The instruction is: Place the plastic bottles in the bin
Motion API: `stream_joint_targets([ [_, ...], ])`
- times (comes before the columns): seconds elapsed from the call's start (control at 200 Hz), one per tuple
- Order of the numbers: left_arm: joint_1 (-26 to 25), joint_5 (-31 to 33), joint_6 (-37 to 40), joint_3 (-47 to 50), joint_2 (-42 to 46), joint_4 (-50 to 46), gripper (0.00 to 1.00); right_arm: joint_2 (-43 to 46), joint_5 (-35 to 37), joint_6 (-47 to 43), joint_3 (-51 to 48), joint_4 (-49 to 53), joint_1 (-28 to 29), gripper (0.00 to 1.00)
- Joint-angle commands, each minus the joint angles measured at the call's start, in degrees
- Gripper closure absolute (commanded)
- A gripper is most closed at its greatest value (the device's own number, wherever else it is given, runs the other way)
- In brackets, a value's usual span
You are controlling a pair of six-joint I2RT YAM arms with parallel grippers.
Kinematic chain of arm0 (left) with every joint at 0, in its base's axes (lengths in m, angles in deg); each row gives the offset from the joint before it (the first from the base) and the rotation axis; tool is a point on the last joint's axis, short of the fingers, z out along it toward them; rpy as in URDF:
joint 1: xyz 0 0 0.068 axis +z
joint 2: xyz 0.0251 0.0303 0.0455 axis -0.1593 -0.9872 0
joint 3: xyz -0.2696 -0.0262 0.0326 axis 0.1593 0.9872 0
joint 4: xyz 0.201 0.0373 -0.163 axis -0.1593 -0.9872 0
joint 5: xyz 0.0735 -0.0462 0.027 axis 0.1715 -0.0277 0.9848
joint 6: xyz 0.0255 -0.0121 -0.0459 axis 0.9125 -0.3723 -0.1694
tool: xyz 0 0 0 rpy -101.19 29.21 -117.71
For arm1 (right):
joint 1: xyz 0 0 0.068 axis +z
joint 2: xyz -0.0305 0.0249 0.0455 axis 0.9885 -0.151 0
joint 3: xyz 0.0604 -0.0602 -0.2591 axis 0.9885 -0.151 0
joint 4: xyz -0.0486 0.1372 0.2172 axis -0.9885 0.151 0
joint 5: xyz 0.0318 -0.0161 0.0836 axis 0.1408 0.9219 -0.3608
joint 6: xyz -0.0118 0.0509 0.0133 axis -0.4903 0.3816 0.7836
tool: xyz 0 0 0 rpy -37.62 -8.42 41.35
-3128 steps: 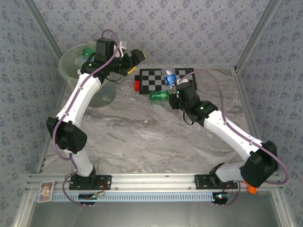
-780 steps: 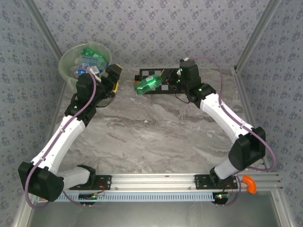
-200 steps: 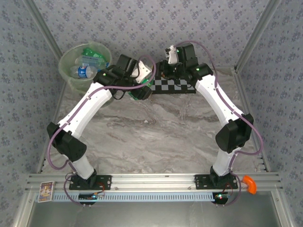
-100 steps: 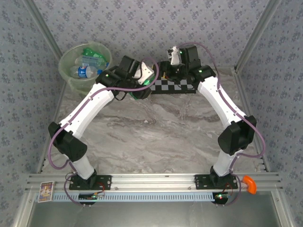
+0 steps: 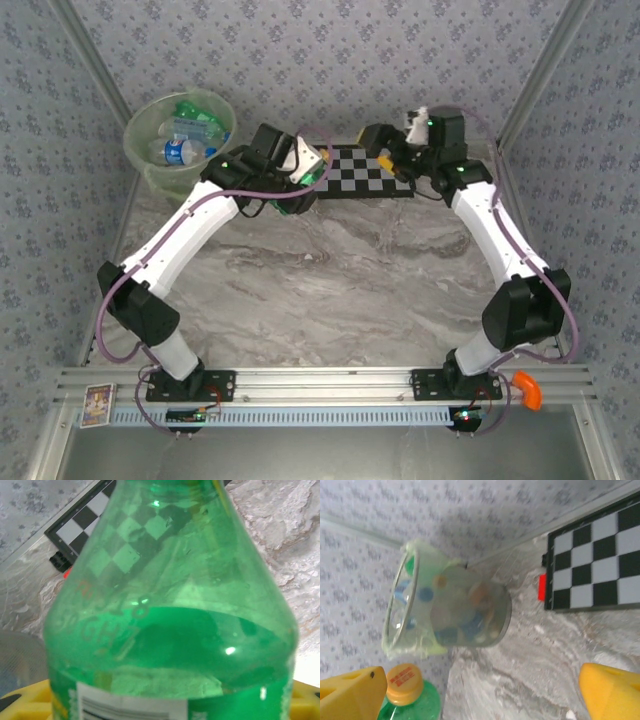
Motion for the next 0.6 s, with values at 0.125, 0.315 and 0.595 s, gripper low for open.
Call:
stream_joint_targets([
  [0.125,0.7,4.2,-2.0,0.5,3.9,-1.9,0.48,1.8,0.2,4.1,-2.8,-6.7,-0.6,0.0],
  [0.315,6.1,4.8,-5.4,-2.6,5.3,-4.9,0.49,3.5,3.0,1.0,-2.8,-4.8,-0.3,0.0],
  [0.595,16.4,12.3,-10.1,-12.3,3.6,-10.1,0.45,7.7,6.8,-5.8,-3.4,0.2,1.4,0.0],
])
